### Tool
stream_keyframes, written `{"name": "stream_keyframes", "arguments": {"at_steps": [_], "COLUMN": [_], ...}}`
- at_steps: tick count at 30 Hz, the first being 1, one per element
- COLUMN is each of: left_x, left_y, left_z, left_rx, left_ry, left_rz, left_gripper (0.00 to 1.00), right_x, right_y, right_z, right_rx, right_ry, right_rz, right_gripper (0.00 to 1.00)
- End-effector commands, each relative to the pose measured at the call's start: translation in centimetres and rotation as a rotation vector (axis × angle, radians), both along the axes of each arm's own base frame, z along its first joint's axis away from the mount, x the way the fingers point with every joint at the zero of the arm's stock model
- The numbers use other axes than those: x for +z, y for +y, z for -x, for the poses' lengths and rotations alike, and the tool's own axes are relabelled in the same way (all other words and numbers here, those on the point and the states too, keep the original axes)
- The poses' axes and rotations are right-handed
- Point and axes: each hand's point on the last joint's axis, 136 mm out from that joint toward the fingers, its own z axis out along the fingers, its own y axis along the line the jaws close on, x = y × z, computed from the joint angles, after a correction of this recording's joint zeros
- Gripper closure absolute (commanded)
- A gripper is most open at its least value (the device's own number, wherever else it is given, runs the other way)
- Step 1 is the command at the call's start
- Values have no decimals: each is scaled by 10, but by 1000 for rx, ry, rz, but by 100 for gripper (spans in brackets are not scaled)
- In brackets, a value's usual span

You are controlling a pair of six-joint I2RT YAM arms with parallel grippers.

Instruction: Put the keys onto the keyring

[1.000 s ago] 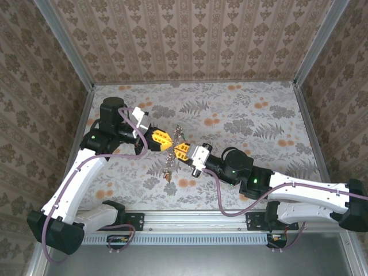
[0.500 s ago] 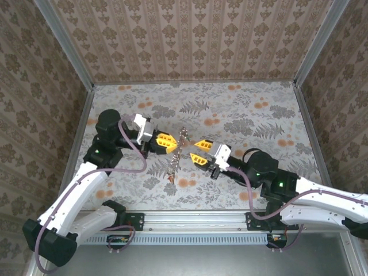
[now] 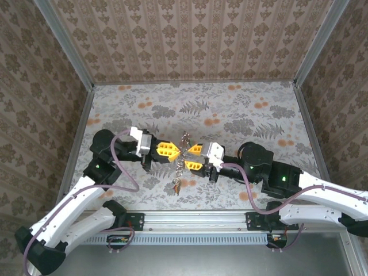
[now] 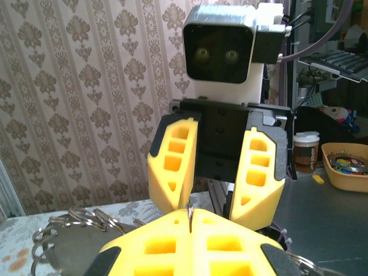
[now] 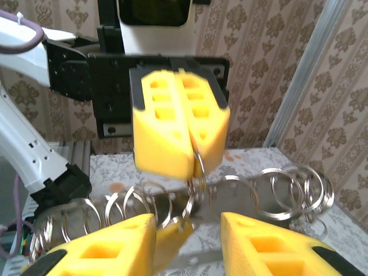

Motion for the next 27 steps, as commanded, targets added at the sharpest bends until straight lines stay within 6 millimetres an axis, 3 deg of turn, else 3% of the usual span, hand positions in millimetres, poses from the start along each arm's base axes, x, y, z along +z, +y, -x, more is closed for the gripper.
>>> {"name": "stream_keyframes", "arguments": {"at_steps": [1, 10, 15, 23, 27], "left_x": [8, 7, 6, 6, 7], "left_y": [3, 1, -1, -2, -1], "left_z": [5, 13, 16, 19, 19], "left_rx": [-4, -29, -41, -50, -49], "left_ry": [-11, -14, -18, -22, -28], "left_rz": [27, 13, 4, 5, 13], "left_gripper": [100, 100, 100, 100, 100], "right_x": [5, 20, 27, 23, 20], "right_y": [-3, -1, 1, 8, 9], "right_z": [2, 5, 6, 3, 2], "right_rx": [10, 30, 39, 42, 35], "right_ry": [25, -10, -24, -18, -17], "right_rz": [2, -45, -73, -61, -54], "right_gripper": [65, 66, 73, 78, 88]}}
